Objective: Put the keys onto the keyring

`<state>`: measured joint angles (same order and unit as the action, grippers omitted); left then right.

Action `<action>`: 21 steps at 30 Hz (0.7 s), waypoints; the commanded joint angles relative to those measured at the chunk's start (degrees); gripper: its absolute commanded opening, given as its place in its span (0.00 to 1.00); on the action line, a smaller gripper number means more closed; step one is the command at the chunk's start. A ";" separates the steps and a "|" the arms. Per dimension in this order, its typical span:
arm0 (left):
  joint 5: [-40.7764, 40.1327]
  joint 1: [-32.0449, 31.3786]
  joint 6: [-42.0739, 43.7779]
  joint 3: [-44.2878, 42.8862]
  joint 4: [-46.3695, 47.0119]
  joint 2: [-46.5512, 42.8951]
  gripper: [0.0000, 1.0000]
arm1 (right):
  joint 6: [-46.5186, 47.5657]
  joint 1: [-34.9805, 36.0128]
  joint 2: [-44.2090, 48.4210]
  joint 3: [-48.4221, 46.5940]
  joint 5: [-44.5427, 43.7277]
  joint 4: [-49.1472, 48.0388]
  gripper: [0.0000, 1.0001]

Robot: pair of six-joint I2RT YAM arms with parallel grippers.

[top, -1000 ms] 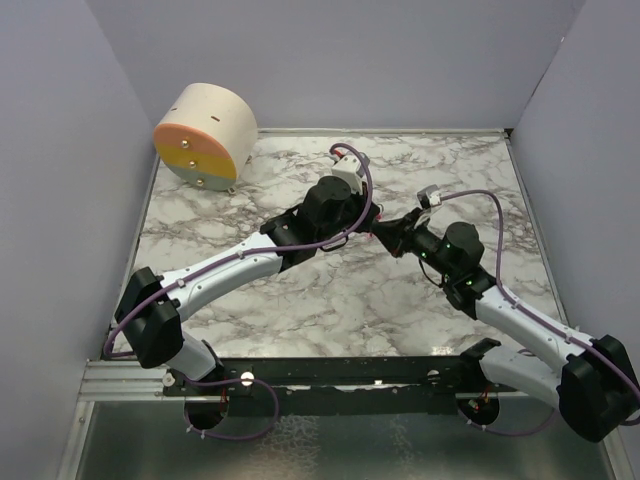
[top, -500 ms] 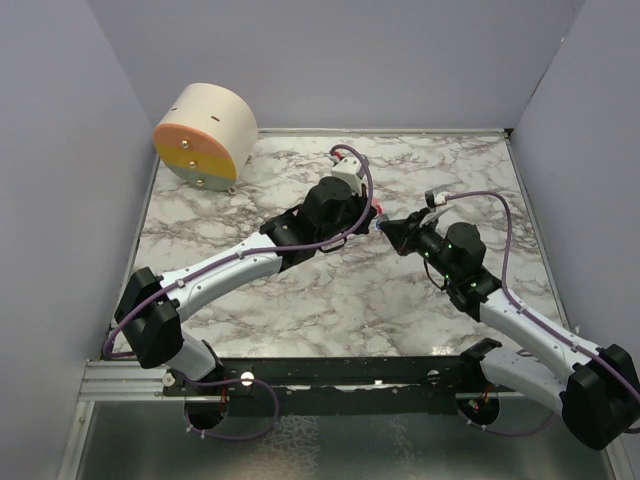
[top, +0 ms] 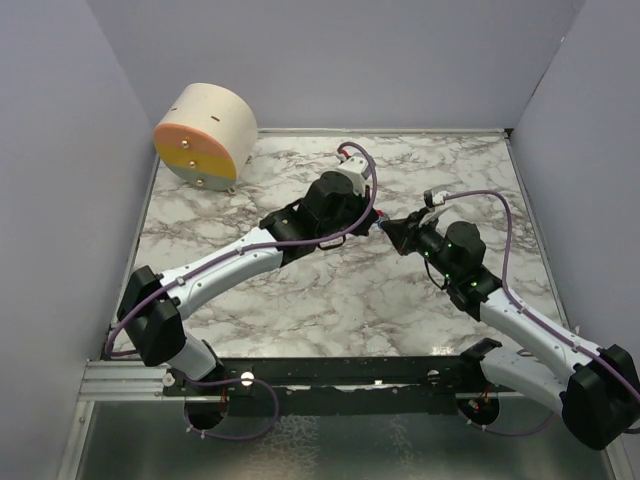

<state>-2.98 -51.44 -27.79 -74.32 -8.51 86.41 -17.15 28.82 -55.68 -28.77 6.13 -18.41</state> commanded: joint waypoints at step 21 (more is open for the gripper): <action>-5.90 0.64 1.29 -2.00 -5.21 0.46 0.26 | 5.98 -0.34 1.33 -6.37 -3.67 8.02 0.01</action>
<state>-0.36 -51.09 -26.09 -76.44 -11.70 89.58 -13.34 28.77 -53.76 -30.50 5.54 -13.13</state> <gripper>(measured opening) 0.123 0.043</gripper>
